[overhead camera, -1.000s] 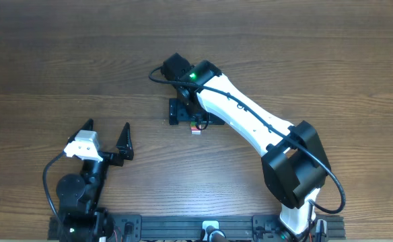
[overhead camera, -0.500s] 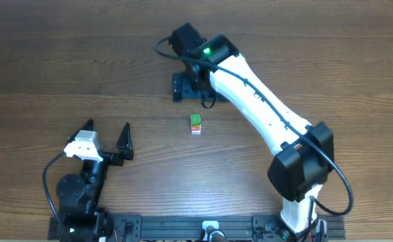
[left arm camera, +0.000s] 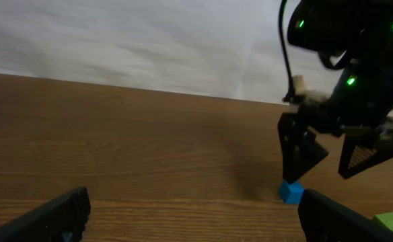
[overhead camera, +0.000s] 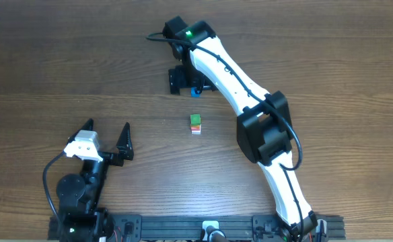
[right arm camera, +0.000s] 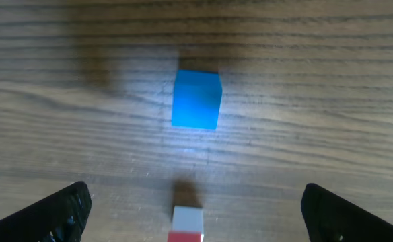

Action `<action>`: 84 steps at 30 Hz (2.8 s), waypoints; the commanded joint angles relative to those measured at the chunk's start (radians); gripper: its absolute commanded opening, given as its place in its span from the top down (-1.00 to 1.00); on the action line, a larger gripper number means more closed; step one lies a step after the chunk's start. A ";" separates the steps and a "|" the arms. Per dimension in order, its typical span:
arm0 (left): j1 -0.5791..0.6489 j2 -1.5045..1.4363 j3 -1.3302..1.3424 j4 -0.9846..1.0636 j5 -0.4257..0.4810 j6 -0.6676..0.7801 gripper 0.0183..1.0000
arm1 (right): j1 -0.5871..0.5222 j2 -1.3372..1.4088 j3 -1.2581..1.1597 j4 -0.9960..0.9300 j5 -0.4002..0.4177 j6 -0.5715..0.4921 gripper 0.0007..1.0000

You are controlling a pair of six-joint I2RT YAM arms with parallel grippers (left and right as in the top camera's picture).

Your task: Stack Cubes

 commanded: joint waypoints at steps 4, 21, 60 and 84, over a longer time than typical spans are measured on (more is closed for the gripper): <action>0.006 -0.007 -0.005 0.000 0.013 0.011 -1.00 | -0.021 0.058 0.029 0.050 0.014 -0.020 -0.98; 0.006 -0.007 -0.005 0.000 0.013 0.011 -1.00 | -0.037 0.119 0.028 0.087 0.048 0.003 -0.79; 0.006 -0.007 -0.005 0.000 0.013 0.011 -1.00 | -0.018 0.127 0.027 0.091 0.011 0.026 0.32; 0.006 -0.007 -0.005 0.000 0.013 0.011 -1.00 | -0.018 0.040 0.056 0.073 0.018 0.026 0.88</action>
